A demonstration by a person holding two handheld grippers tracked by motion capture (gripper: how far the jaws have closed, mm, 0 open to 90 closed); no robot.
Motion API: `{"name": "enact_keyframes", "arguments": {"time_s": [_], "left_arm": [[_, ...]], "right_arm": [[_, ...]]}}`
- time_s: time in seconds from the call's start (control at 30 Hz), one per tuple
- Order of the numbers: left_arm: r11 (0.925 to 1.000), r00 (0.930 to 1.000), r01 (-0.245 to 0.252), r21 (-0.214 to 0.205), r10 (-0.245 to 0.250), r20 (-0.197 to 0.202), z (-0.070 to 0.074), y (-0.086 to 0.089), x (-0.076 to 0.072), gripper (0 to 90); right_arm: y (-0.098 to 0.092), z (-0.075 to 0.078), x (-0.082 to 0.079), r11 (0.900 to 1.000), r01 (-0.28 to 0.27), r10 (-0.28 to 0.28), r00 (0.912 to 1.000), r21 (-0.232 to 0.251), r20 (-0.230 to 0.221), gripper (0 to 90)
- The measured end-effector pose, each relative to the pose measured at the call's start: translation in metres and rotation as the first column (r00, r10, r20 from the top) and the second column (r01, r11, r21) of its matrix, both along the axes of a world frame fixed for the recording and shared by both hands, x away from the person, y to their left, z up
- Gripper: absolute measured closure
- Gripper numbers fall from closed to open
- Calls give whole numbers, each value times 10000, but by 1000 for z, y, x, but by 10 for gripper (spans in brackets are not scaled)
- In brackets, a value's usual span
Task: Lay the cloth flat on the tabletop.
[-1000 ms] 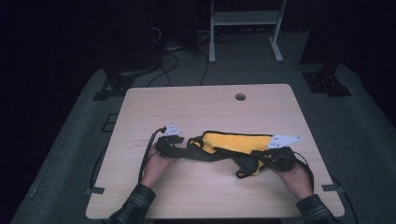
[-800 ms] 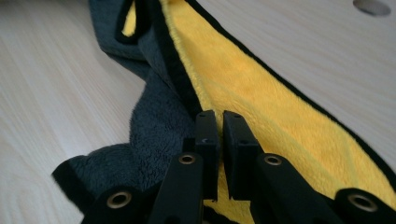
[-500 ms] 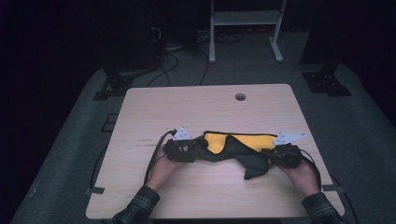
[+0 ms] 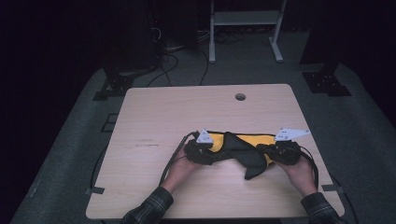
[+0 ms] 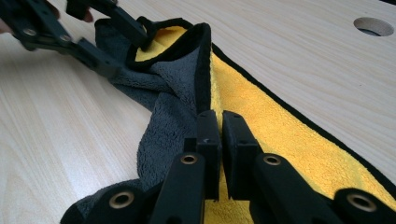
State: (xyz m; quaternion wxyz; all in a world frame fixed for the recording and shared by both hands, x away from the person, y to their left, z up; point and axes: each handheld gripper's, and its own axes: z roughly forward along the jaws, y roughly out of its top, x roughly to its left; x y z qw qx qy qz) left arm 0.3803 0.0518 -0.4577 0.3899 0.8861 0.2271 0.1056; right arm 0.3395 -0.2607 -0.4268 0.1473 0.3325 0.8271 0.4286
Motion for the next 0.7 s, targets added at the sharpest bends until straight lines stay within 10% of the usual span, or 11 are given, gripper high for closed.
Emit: {"name": "enact_keyframes", "arguments": {"time_s": [0.33, 0.7], "left_arm": [[9999, 9992, -107, -136, 102, -391, 1, -1, 11, 770], [9983, 9979, -103, -567, 66, -644, 5, 1, 17, 601]], "right_arm": [[-2, -3, 4, 9996, 280, -280, 9996, -12, -4, 785], [-11, -3, 0, 9988, 483, -482, 9988, 83, -83, 747]]}}
